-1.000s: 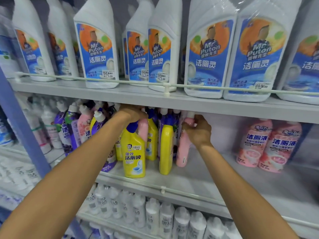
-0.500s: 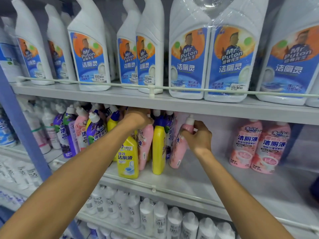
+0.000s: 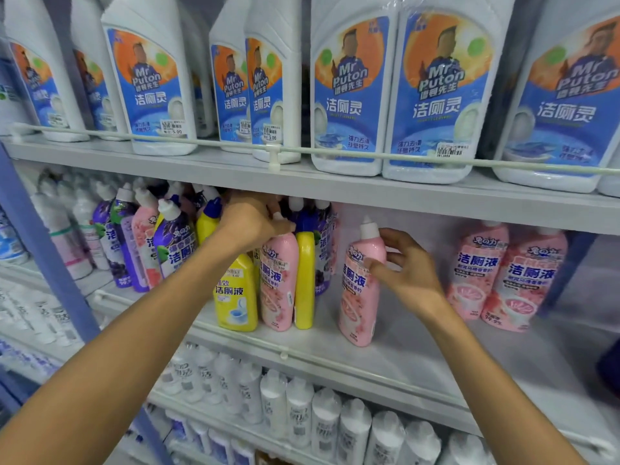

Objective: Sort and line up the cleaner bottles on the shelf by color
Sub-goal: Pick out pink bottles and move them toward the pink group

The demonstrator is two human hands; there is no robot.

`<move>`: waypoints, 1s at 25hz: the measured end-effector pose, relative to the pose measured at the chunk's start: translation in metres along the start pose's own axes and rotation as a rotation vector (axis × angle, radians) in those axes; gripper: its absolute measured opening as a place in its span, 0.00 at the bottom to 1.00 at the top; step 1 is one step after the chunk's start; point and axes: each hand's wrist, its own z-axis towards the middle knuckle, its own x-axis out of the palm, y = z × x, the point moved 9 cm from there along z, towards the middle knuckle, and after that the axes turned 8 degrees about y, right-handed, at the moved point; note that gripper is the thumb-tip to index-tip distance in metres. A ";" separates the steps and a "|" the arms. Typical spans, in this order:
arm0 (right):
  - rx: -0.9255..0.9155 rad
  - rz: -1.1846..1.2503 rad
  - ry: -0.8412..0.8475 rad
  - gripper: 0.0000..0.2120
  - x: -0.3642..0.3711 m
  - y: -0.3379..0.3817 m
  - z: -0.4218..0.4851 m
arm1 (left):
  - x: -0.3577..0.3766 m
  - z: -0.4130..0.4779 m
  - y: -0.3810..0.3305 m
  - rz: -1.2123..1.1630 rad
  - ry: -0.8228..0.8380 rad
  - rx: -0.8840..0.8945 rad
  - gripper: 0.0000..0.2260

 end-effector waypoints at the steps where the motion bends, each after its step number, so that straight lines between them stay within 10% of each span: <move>1: 0.021 0.003 0.024 0.26 0.006 -0.007 -0.003 | 0.002 0.002 0.002 0.030 0.038 0.006 0.14; 25: -0.003 -0.079 0.238 0.26 -0.036 -0.038 -0.060 | 0.087 -0.071 -0.035 -0.139 0.145 0.298 0.32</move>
